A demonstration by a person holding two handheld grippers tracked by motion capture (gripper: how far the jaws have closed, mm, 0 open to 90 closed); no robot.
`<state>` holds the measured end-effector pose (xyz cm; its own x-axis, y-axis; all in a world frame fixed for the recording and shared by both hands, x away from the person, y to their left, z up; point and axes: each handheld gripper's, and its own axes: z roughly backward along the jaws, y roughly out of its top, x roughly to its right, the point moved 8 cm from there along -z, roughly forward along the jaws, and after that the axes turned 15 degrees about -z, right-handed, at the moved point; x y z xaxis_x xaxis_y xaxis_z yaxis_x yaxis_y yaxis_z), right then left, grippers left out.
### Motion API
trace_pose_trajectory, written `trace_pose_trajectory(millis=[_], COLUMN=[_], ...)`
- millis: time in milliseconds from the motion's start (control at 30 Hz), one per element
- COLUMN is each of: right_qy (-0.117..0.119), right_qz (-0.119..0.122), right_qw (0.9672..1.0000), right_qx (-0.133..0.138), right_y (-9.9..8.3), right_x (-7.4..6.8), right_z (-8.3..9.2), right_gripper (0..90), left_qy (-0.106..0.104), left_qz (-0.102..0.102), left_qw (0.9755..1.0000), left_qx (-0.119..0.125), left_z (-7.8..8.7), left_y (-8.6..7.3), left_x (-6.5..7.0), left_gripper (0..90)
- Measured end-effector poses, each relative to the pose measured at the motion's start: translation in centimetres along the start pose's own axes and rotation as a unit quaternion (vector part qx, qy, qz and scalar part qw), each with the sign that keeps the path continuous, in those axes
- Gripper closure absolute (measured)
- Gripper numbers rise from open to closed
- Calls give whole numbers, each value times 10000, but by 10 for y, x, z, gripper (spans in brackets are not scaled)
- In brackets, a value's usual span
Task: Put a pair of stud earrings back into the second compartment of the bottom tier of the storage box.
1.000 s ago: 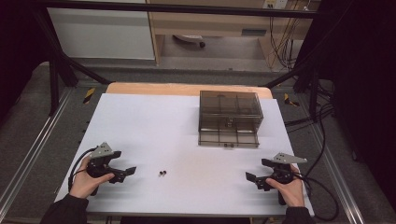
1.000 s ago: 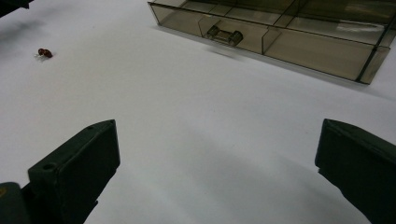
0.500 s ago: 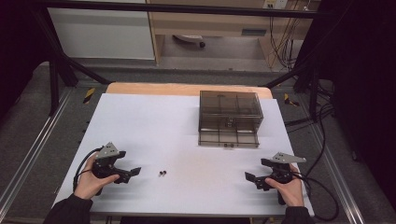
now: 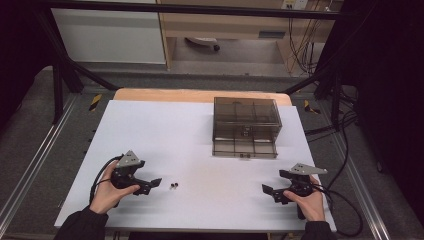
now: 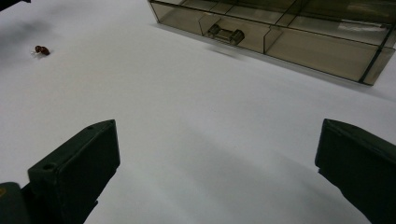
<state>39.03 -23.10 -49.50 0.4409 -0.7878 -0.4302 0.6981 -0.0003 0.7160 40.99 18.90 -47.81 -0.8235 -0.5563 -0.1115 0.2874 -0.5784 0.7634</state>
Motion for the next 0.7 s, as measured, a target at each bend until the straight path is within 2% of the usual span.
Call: trace_pose_trajectory(millis=[233,367,700], right_qy=[-8,-2,-5], right_qz=[-10,-5,8], right_qw=[10000,10000,10000], right_qx=[-1,2,8], right_y=[0,0,0], right_x=[0,0,0], right_z=[0,0,1], right_gripper=[6,6,6], left_qy=[-51,-102,-246], left_qz=[-2,-56,-11], left_qw=[9999,9997,9990], left_qx=[-103,-224,-363], left_z=[-14,-22,-30], left_y=[14,12,5], left_x=[10,17,26], left_gripper=[110,163,339])
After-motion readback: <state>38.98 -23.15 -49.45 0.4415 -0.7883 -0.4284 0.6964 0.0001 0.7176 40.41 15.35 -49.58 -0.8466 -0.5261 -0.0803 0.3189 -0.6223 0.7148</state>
